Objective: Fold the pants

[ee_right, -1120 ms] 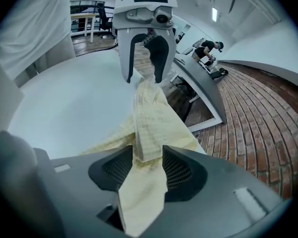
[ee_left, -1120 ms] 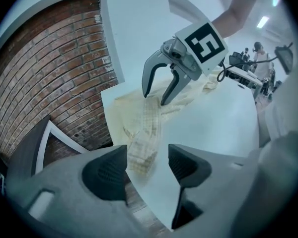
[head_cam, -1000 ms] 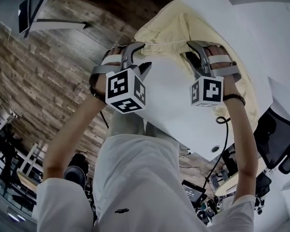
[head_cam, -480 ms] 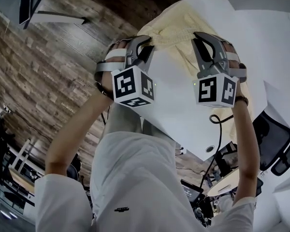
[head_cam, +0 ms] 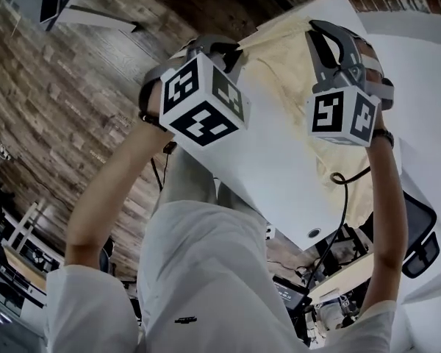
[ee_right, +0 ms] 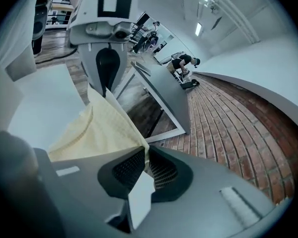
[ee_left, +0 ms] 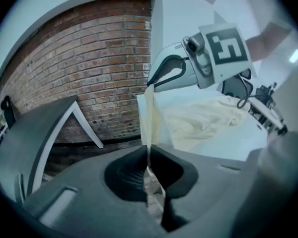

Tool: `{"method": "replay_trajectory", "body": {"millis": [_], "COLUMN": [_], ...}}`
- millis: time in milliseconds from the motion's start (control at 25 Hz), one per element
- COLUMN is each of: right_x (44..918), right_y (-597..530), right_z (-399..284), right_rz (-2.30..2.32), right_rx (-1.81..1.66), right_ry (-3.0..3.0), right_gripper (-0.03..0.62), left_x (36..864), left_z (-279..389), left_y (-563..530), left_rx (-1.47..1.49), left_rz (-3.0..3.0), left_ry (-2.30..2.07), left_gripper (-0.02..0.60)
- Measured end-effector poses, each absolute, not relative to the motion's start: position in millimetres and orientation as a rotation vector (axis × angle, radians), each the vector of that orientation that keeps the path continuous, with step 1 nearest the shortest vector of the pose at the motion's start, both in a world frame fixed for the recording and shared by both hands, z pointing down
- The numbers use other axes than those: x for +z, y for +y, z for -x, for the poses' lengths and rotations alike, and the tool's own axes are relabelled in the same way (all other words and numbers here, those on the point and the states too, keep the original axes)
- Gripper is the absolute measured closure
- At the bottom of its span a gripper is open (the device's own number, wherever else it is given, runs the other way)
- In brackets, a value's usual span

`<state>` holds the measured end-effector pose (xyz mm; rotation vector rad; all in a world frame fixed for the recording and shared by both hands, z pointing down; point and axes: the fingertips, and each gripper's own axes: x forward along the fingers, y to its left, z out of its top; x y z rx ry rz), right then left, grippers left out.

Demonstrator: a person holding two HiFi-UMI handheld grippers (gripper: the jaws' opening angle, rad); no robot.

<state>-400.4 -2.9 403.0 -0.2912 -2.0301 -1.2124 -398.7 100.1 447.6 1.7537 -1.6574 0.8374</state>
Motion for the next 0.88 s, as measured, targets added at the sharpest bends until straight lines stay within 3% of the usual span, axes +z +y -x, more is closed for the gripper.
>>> {"method": "replay_trajectory", "body": {"millis": [520,680,880], "right_x": [453,480,490], "right_y": [-4,-5,-8], "right_z": [458,467,466], "right_rz": [0.381,0.409,0.386], "right_rx": [-1.191,-1.115,-1.097], "right_ry": [-1.977,-1.944,-1.940], "right_gripper": [0.559,0.513,0.505], "left_x": [481,503,507], "left_z": [441,458,471], "left_y": [101,110,123], "left_rx": [0.883,0.915,0.869], "left_rz": [-1.664,-1.589,-1.524], "left_ry": [-1.596,-1.600,-1.656], "left_gripper": [0.548,0.373,0.301]}}
